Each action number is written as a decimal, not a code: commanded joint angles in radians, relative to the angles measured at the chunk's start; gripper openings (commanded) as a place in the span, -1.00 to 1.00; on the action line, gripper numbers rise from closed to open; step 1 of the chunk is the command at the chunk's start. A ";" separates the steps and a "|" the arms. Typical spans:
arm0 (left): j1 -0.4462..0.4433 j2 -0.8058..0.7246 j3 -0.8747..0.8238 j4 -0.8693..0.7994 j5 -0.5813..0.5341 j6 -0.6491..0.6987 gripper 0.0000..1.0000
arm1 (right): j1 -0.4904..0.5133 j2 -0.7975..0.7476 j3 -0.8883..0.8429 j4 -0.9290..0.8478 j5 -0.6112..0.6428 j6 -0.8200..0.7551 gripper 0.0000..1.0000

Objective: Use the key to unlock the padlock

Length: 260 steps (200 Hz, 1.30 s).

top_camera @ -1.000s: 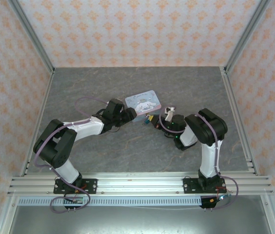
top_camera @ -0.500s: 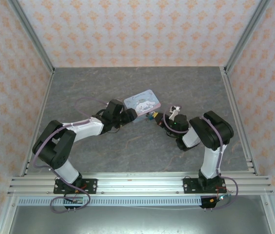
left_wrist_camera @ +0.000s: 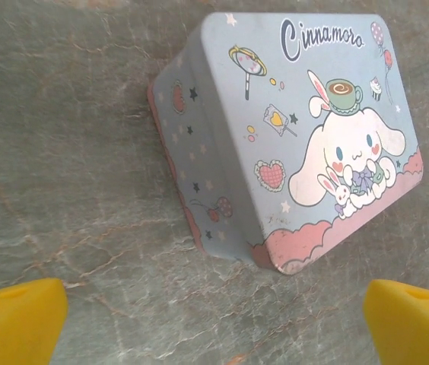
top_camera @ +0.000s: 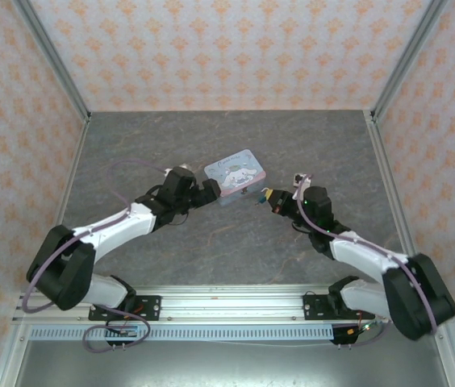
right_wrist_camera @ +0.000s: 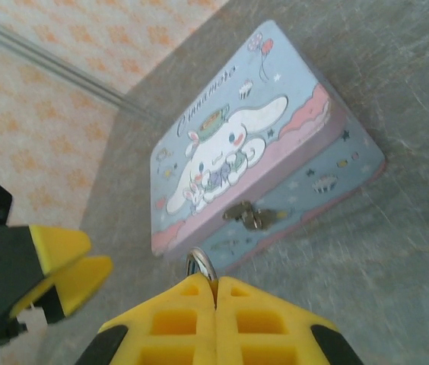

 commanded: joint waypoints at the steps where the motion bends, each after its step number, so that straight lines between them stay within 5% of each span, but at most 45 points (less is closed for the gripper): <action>1: -0.006 -0.068 -0.051 0.009 -0.075 0.060 1.00 | 0.008 -0.082 0.034 -0.389 -0.061 -0.076 -1.00; 41: -0.017 -0.158 -0.082 -0.011 -0.113 0.117 1.00 | 0.037 -0.127 0.046 -0.675 -0.102 0.022 -1.00; 134: -0.017 -0.165 -0.093 -0.022 -0.118 0.124 1.00 | 0.069 -0.016 0.016 -0.576 0.011 0.046 -0.97; 196: -0.017 -0.323 -0.089 -0.094 -0.211 0.184 1.00 | 0.015 -0.123 0.093 -0.679 0.126 -0.050 -0.14; 260: -0.001 -0.593 -0.141 -0.115 -0.550 0.342 1.00 | -0.073 -0.223 0.259 -0.764 0.409 -0.377 0.32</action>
